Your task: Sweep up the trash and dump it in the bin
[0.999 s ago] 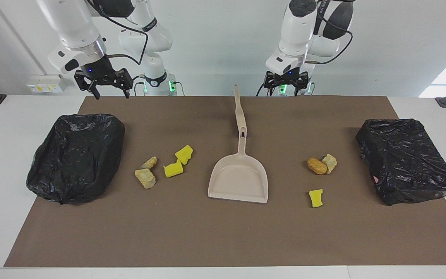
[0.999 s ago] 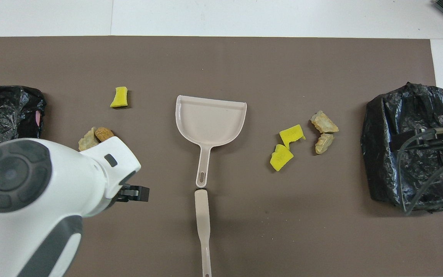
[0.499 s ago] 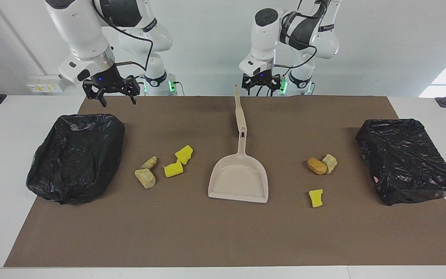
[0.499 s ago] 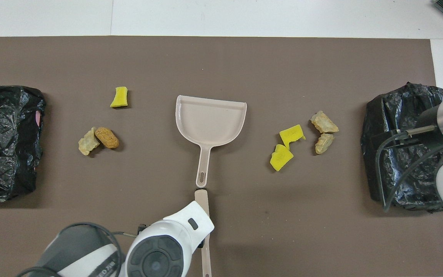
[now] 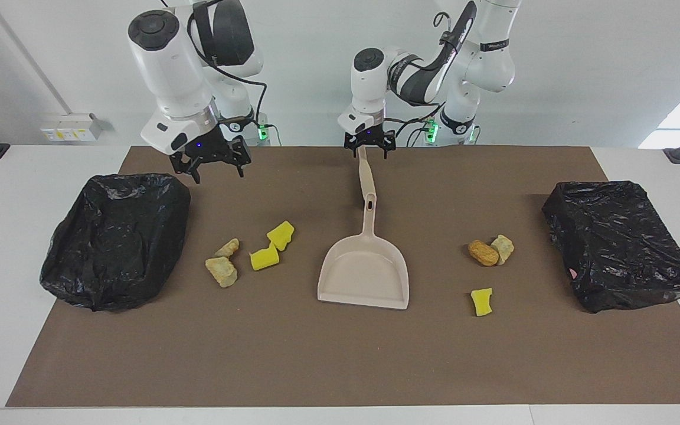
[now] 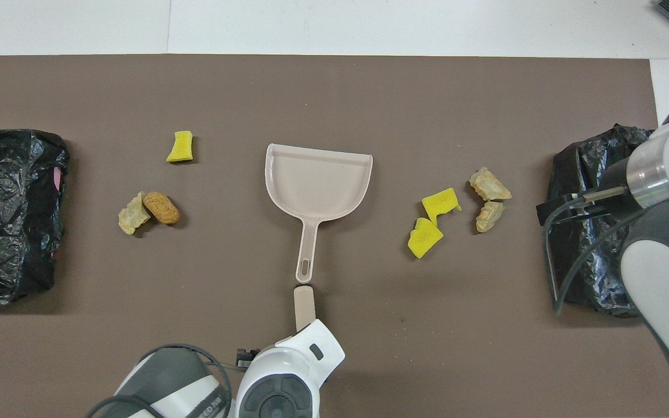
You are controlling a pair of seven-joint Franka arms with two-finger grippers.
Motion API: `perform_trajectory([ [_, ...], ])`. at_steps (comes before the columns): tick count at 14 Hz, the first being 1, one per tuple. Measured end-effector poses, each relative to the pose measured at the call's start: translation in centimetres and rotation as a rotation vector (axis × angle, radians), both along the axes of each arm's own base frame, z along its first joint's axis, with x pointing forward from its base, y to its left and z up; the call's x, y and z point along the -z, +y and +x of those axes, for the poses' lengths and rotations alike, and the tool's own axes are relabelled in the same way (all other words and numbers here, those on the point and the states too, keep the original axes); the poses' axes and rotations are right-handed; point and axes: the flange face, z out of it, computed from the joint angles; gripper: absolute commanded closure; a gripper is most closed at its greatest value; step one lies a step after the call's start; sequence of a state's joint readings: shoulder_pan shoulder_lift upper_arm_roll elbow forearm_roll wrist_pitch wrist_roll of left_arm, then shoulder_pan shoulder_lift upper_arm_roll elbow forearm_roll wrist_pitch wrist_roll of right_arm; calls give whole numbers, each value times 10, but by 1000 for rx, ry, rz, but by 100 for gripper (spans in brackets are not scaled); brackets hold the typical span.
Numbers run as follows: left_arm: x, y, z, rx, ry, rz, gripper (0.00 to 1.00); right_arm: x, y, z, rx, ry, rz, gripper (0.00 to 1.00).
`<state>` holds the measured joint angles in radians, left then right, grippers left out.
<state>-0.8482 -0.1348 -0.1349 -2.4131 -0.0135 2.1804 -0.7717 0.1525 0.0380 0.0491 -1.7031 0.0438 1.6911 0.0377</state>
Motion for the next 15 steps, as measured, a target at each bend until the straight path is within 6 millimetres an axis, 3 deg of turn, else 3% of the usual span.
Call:
perform_trajectory([
  [4,9,-8,-20,4,-6,-2,0,33,33,18,19,-13,49,0],
  [5,11,-9,-23,0,-8,-3,26,40,46,22,33,-25,58,0],
  [7,11,-10,-25,-3,-6,-6,40,47,74,25,79,-42,88,0],
  [9,12,-10,-25,-5,-2,-7,100,53,95,31,139,-66,133,0],
  [15,13,-7,-23,-3,4,-2,100,97,172,37,262,-76,174,0],
])
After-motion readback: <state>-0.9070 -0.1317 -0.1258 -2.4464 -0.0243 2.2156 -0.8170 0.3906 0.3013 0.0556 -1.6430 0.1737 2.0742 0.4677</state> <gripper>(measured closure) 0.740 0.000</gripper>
